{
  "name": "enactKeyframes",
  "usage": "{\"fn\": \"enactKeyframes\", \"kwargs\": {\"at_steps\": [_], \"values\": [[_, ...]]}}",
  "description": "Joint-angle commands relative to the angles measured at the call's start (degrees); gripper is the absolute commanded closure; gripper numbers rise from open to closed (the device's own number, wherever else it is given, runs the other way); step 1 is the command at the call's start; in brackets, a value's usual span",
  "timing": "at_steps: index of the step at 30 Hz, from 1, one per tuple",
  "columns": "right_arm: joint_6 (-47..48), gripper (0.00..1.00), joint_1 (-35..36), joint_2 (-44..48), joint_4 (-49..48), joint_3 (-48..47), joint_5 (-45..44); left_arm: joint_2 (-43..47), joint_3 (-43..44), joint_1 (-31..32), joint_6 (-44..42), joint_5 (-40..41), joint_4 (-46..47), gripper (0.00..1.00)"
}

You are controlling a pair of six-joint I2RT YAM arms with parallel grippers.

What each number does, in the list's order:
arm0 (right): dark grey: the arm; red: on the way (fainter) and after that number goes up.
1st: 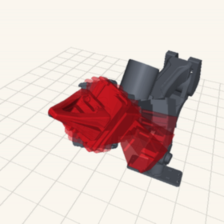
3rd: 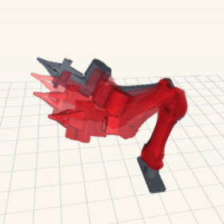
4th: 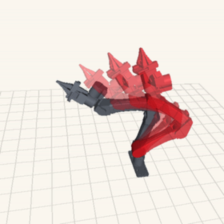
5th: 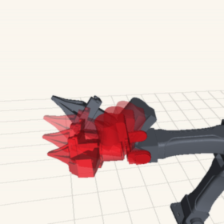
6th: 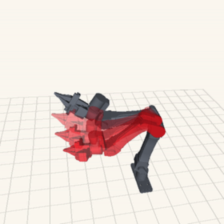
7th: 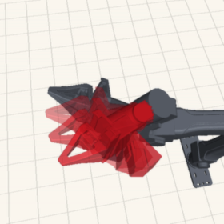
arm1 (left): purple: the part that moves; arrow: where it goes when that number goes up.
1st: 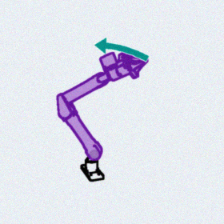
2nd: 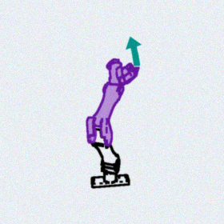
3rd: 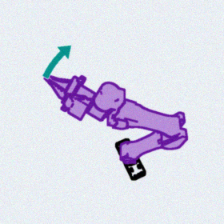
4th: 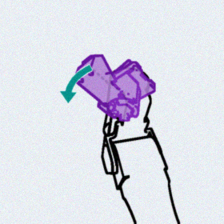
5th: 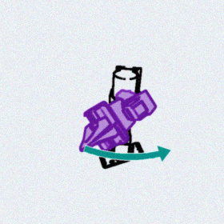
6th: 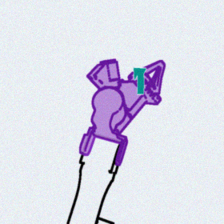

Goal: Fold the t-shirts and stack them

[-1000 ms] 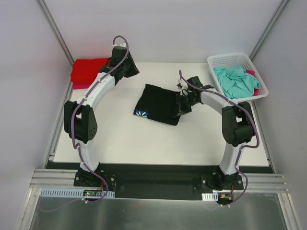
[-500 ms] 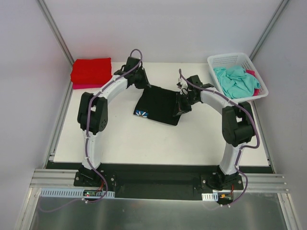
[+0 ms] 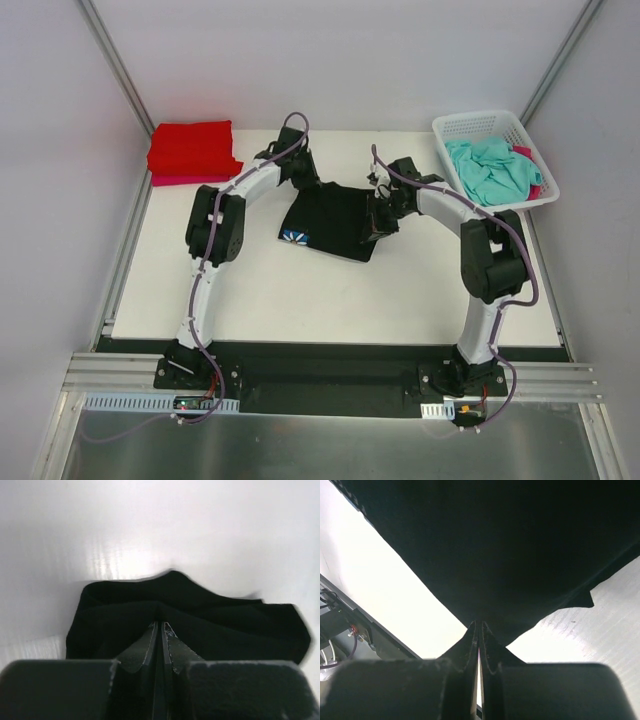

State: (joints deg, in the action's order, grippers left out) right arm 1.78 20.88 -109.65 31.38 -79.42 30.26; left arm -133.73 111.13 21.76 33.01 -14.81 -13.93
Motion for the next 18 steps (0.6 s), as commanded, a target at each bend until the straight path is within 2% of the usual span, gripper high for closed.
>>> {"fn": "enactKeyframes", "kwargs": {"at_steps": [1,9,14,18], "values": [[1.47,0.99,0.3,-0.83,0.71,-1.18,0.41,-3.64,1.98,0.04,1.35,-0.48,0.05,0.95],[1.47,0.99,0.38,-1.1,0.88,-1.53,1.12,-5.75,3.21,-0.49,0.82,0.74,1.19,0.94],[1.03,0.99,0.3,0.22,0.79,-0.39,0.76,-2.16,2.08,-0.84,-0.75,1.71,1.28,0.93],[0.68,0.99,0.47,2.94,0.09,1.02,0.68,4.6,-2.93,-0.84,-1.64,3.46,1.28,0.83]]}}
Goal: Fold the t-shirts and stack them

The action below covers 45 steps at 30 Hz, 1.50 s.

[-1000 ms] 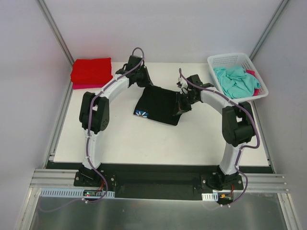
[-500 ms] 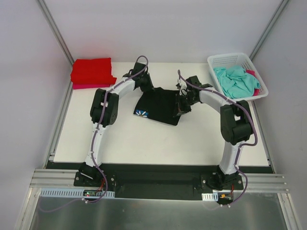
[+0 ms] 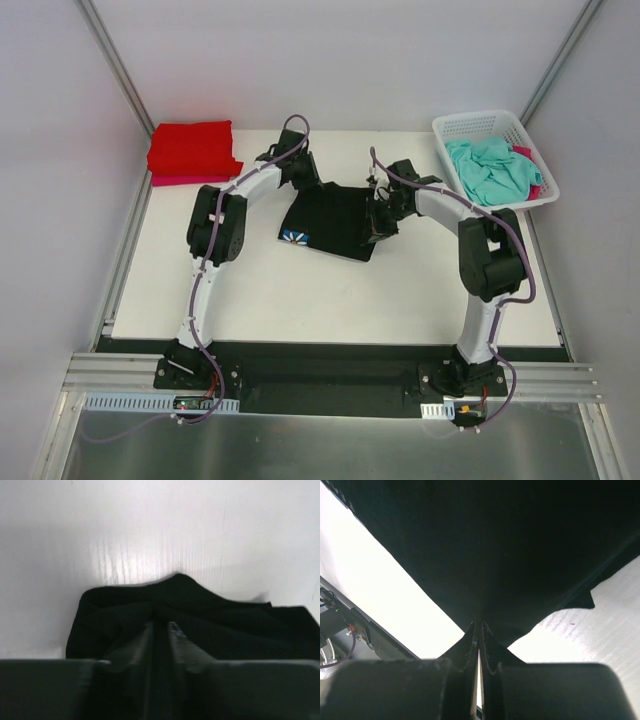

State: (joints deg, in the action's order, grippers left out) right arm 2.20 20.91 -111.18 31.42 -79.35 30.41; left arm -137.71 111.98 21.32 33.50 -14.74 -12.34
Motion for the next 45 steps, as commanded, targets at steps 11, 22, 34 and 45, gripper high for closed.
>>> {"fn": "enactKeyframes", "kwargs": {"at_steps": [11,22,34,45], "values": [[-1.93,0.58,0.36,14.76,-0.56,5.69,-4.66,32.22,-29.35,-0.4,-6.86,7.88,-0.93,0.41],[-5.1,0.57,0.36,23.1,-2.16,13.08,-5.81,41.64,-44.84,-4.6,1.2,16.94,-1.72,0.41],[-3.43,0.57,0.54,30.14,0.05,15.28,-3.44,30.67,-16.59,-8.92,-8.34,43.29,-2.69,0.41],[-3.69,0.58,0.54,32.69,-1.89,19.23,0.7,11.86,1.38,-20.52,-1.24,30.86,-2.78,0.37]]}}
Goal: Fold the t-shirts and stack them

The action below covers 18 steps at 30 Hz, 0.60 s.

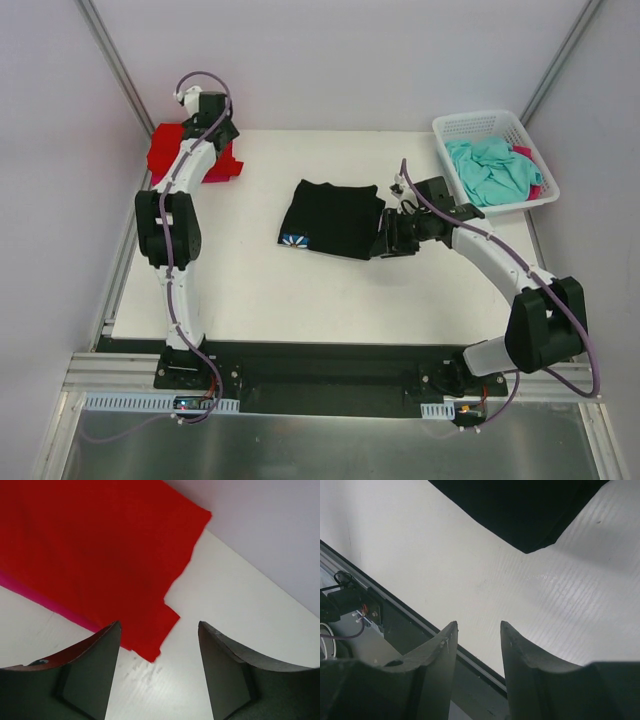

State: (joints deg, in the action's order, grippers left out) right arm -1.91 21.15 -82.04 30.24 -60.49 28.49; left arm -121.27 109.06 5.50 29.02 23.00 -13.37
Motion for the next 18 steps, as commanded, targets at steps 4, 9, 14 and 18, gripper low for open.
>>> {"fn": "enactKeyframes", "kwargs": {"at_steps": [4,9,14,18], "values": [[0.68,0.57,0.3,3.82,-0.62,0.9,3.06,-8.97,8.79,-8.83,5.43,-17.28,-1.58,0.37],[1.56,0.58,0.3,3.2,0.35,1.34,3.15,-12.14,9.94,-11.56,7.64,-18.78,-0.18,0.36],[1.65,0.58,0.39,3.2,0.35,1.78,3.68,-16.62,14.16,-12.35,8.07,-22.56,-0.17,0.35],[1.56,0.58,0.3,3.03,0.7,0.73,4.12,-18.56,16.89,-12.53,8.43,-25.46,0.62,0.34]]}}
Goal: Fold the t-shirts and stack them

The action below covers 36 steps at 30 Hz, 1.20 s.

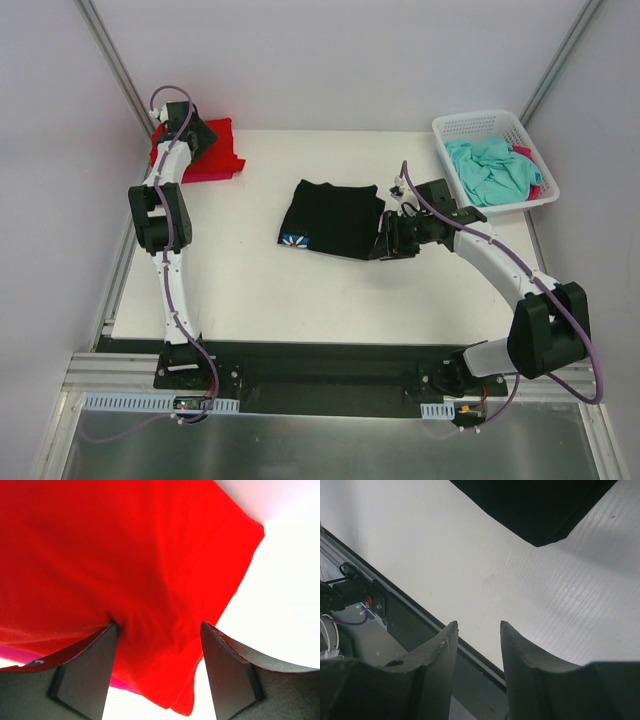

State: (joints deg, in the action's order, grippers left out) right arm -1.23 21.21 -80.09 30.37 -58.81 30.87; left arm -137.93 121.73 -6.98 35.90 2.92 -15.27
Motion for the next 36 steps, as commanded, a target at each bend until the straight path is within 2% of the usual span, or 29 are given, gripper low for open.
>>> {"fn": "enactKeyframes", "kwargs": {"at_steps": [1,13,18,23,32,36], "values": [[0.88,0.58,0.23,0.99,0.83,-1.13,1.82,-2.43,5.09,-0.05,1.63,-5.9,3.31,0.34],[0.88,0.58,0.32,0.9,1.71,-2.28,3.05,-7.35,2.11,-3.39,14.63,-11.08,3.06,0.34],[0.01,0.58,0.32,2.66,1.88,-2.37,4.02,-6.3,-4.73,-4.62,20.25,-12.94,1.3,0.36],[-1.05,0.58,0.32,4.33,2.15,-2.36,4.63,-2.0,-12.73,-4.53,22.72,-14.52,0.77,0.38],[-2.54,0.58,0.94,9.86,3.03,-1.23,4.72,11.35,-29.96,-4.53,20.44,-8.9,-0.38,0.39],[-3.51,0.58,1.29,11.63,3.03,-0.43,5.34,19.42,-40.66,-4.01,21.05,-8.46,-0.47,0.38]]}}
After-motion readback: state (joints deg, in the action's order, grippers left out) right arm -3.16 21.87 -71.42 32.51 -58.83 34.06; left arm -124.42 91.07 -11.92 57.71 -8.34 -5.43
